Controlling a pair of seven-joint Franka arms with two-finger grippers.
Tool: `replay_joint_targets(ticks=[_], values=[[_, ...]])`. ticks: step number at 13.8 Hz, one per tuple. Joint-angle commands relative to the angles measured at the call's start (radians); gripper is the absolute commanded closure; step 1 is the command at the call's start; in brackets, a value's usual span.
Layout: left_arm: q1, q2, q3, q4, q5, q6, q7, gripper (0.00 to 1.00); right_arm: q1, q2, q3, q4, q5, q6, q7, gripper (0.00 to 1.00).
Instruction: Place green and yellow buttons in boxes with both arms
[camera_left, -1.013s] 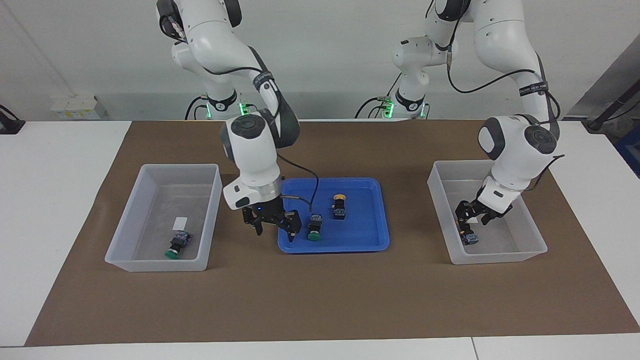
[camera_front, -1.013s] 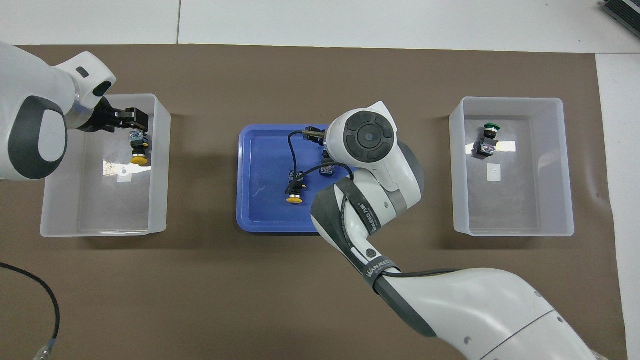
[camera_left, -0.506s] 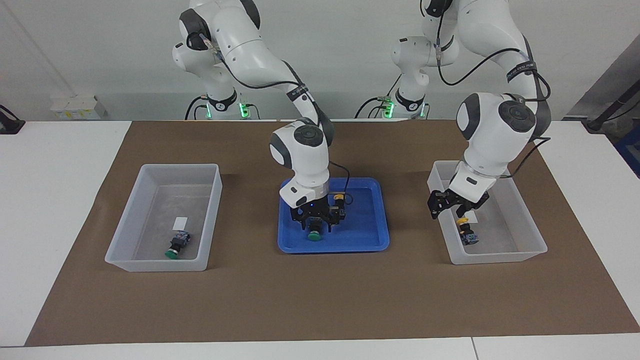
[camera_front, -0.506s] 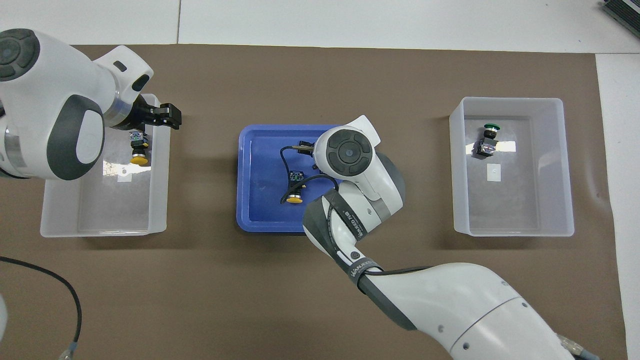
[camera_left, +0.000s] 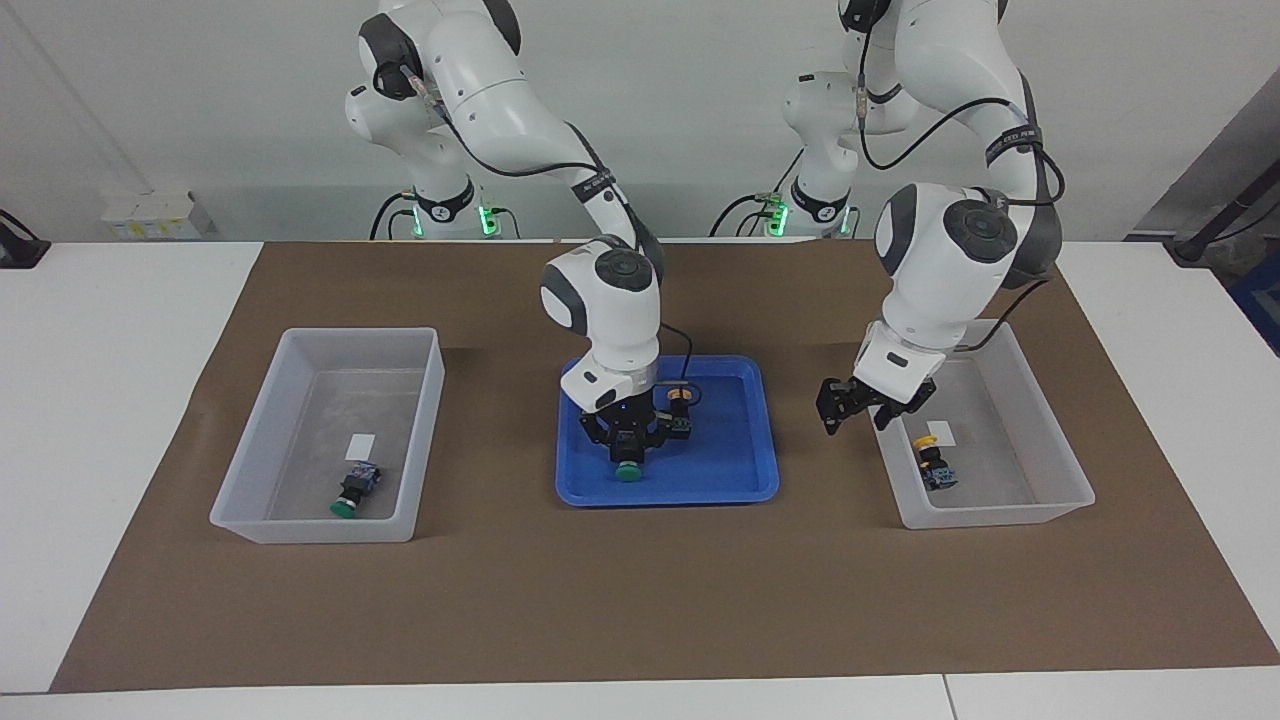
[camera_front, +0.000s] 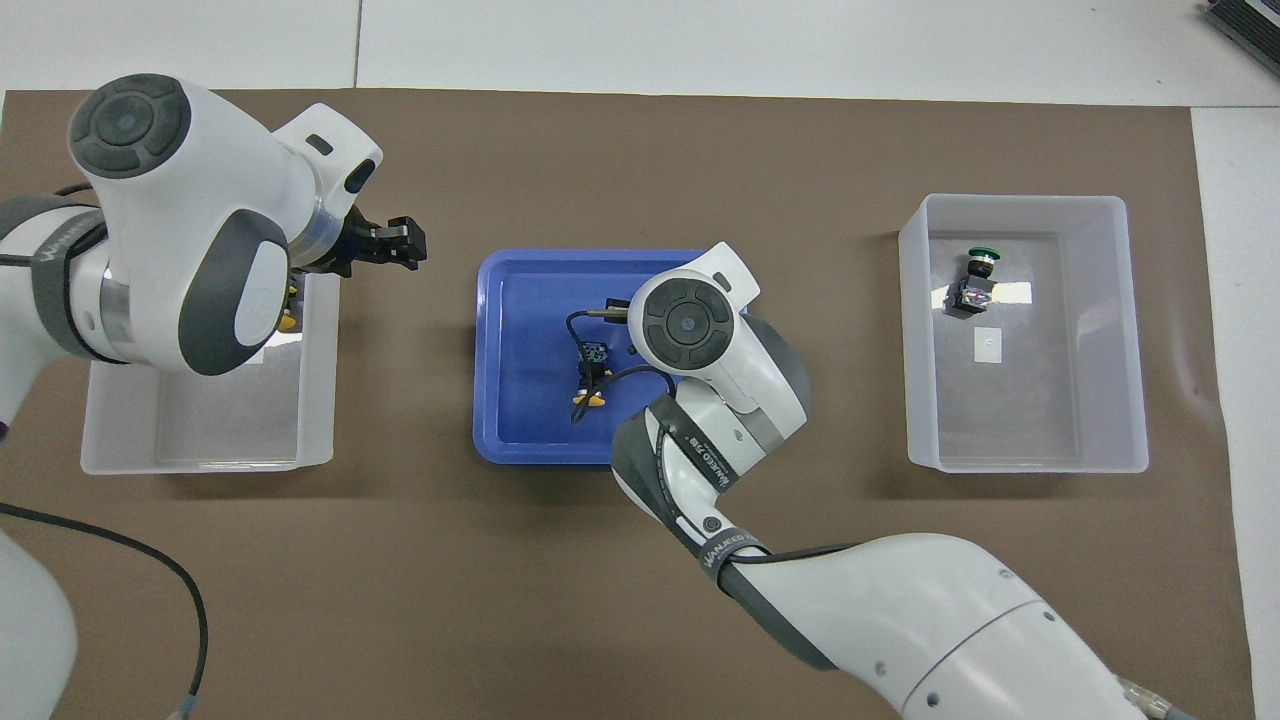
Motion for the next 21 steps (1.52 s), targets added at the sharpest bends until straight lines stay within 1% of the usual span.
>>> replay_joint_targets(ticks=[1, 3, 5, 7, 9, 11, 13, 16, 19, 21], values=[[-0.047, -0.020, 0.013, -0.073, 0.000, 0.097, -0.067, 0.27, -0.120, -0.175, 0.014, -0.103, -0.020, -0.063, -0.008, 1.00], [-0.091, -0.021, 0.013, -0.111, -0.001, 0.154, -0.113, 0.27, -0.203, -0.264, 0.014, -0.191, -0.019, -0.064, -0.078, 1.00], [-0.131, -0.021, 0.013, -0.148, -0.001, 0.227, -0.173, 0.27, -0.292, -0.324, 0.014, -0.258, -0.014, -0.062, -0.135, 1.00], [-0.177, -0.004, 0.013, -0.159, -0.001, 0.264, -0.205, 0.27, -0.353, -0.347, 0.014, -0.283, -0.008, -0.064, -0.193, 1.00], [-0.223, 0.016, 0.014, -0.168, -0.001, 0.301, -0.260, 0.26, -0.424, -0.364, 0.014, -0.338, -0.005, -0.036, -0.242, 1.00], [-0.254, 0.032, 0.014, -0.193, -0.001, 0.337, -0.263, 0.26, -0.482, -0.362, 0.014, -0.349, 0.036, -0.022, -0.349, 1.00], [-0.271, 0.033, 0.014, -0.245, -0.001, 0.393, -0.263, 0.26, -0.537, -0.338, 0.013, -0.354, 0.117, 0.014, -0.451, 1.00], [-0.291, 0.036, 0.014, -0.279, -0.001, 0.436, -0.262, 0.26, -0.588, -0.292, 0.013, -0.368, 0.130, 0.082, -0.566, 1.00], [-0.315, 0.035, 0.014, -0.295, -0.001, 0.438, -0.263, 0.26, -0.610, -0.232, 0.013, -0.368, 0.130, 0.174, -0.655, 1.00], [-0.335, 0.035, 0.014, -0.302, -0.001, 0.438, -0.263, 0.26, -0.616, -0.203, 0.013, -0.365, 0.130, 0.211, -0.725, 1.00]])
